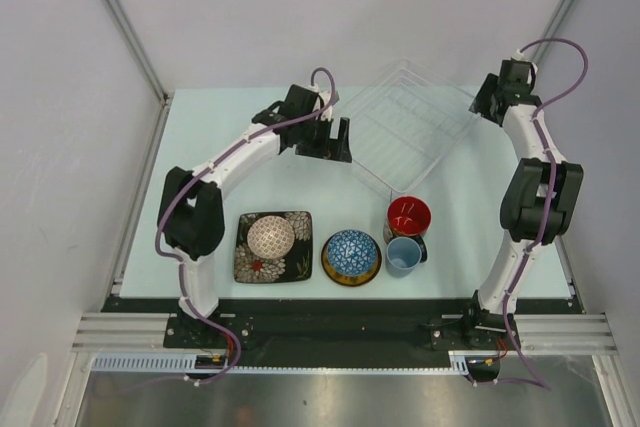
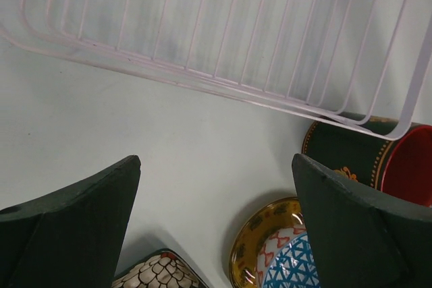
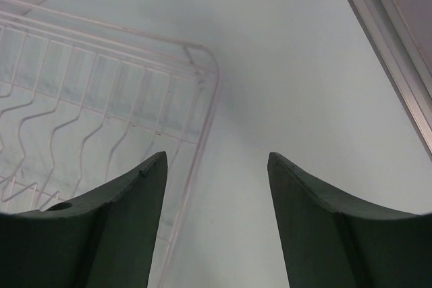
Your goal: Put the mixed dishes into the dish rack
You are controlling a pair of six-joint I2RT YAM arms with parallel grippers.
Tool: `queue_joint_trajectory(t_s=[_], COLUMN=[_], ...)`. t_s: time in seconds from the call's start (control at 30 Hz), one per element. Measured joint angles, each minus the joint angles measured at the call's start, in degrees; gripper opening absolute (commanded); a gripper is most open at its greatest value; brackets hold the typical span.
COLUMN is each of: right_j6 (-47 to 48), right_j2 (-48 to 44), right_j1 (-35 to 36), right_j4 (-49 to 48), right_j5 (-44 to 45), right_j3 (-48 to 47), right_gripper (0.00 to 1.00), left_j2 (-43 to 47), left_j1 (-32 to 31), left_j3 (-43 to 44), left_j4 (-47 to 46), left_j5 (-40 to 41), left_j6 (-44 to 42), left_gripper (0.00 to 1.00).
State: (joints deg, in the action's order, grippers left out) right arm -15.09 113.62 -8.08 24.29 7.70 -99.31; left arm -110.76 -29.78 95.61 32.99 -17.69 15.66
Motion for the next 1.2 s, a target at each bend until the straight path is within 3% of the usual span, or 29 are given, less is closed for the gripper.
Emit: queue_joint_trajectory(t_s=[0.33, 0.43, 0.5, 0.9, 1.2], right_j6=[-0.3, -0.4, -0.5, -1.0, -1.0], right_j2=[0.2, 0.3, 0.3, 0.6, -0.7], right_j1=[-0.5, -0.4, -0.4, -0.3, 3.5], right_j4=[-1.0, -1.2, -1.6, -3.0, -5.3], right_j5=[-0.4, -0.6, -0.7, -2.3, 0.8], right_j3=[4.8, 5.0, 5.3, 9.4, 12.5], right_gripper=[0.65, 0.65, 0.64, 0.61, 0.57], left_j2=[-5.4, -6.2, -6.4, -8.6, -11.9], left_j1=[-0.1, -0.1, -0.1, 0.2, 5.7], left_j3=[4.0, 4.0, 4.0, 7.2, 13.3], left_j4=[-2.6, -2.6, -2.6, -2.9, -3.4], left_j5=[4.2, 5.5, 6.0, 9.5, 13.2], left_j6=[1.5, 1.5, 1.7, 1.9, 0.5], left_gripper=[0.99, 0.85, 0.82, 0.88, 0.89])
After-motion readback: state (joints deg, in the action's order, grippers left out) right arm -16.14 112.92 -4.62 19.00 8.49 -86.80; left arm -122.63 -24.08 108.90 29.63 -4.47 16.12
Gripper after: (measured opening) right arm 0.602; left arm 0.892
